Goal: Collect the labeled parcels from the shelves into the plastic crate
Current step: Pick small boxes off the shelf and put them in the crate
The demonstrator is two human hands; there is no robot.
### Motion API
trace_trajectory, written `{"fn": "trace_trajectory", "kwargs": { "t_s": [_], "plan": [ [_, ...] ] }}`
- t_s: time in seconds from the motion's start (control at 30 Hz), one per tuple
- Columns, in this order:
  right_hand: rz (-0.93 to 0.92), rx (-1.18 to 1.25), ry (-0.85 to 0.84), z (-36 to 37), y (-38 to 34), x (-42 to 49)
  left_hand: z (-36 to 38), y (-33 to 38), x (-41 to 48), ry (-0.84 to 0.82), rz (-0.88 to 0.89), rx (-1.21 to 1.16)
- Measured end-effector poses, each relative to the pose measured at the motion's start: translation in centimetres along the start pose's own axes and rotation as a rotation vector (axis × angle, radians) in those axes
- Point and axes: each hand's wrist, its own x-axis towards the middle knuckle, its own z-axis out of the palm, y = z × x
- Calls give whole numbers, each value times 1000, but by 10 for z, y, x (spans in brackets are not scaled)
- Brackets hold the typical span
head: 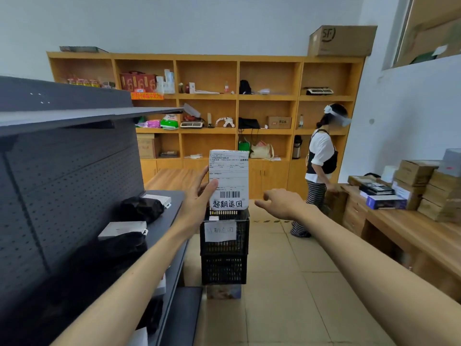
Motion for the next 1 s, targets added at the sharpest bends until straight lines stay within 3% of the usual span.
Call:
{"fn": "trace_trajectory", "kwargs": {
  "t_s": [0.37, 0.63, 1.0],
  "plan": [
    [-28, 47, -30, 54, 56, 189, 12, -117, 162, -9, -60, -23],
    [-59, 36, -11, 66, 106, 355, 22, -187, 301, 71, -95, 11],
    [-88, 175, -177, 133, 135, 486, 8, -294, 416, 94, -191, 32]
  ]
}}
